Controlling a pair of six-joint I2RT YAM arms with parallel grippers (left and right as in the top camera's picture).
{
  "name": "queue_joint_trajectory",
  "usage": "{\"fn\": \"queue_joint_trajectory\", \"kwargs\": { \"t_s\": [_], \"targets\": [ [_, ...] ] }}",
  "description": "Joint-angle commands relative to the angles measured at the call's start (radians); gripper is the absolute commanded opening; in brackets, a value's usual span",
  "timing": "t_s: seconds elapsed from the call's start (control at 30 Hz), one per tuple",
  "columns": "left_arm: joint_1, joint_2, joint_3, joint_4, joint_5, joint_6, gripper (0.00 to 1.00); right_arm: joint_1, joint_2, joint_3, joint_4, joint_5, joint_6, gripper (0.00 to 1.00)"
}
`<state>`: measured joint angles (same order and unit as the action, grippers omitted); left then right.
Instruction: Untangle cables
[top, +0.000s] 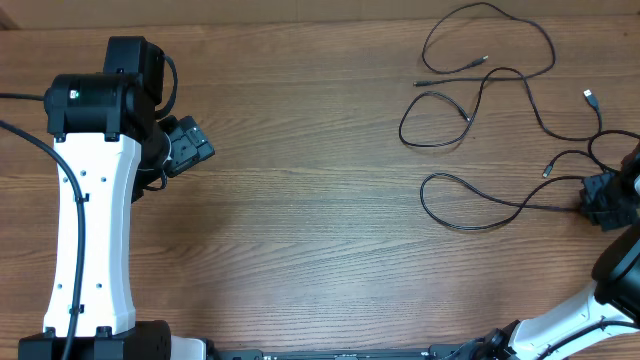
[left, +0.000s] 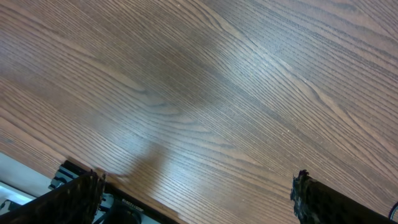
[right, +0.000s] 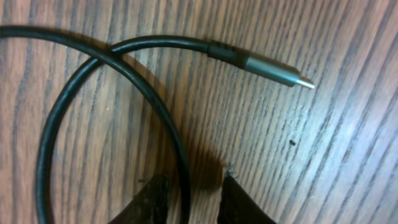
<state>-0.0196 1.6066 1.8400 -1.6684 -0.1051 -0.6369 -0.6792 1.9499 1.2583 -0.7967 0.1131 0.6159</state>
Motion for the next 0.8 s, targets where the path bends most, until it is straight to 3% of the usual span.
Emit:
{"fn": "queue_joint_trajectory", "kwargs": {
  "t_s": [0.0,0.23,0.77],
  "targets": [
    [0.0,0.002,-0.004,0.001,0.002,0.005,1.0,0.003,-0.001,0.011,0.007,-0.035,0.0,0.25],
    [0.0,0.002,-0.004,0.001,0.002,0.005,0.99,0.003,-0.001,0.011,-0.001,-0.051,0.0,0.14],
    [0.0,0.002,-0.004,0.001,0.002,0.005,1.0,0.005,-0.001,0.011,-0.018,-0.109,-0.023,0.05]
  ]
}}
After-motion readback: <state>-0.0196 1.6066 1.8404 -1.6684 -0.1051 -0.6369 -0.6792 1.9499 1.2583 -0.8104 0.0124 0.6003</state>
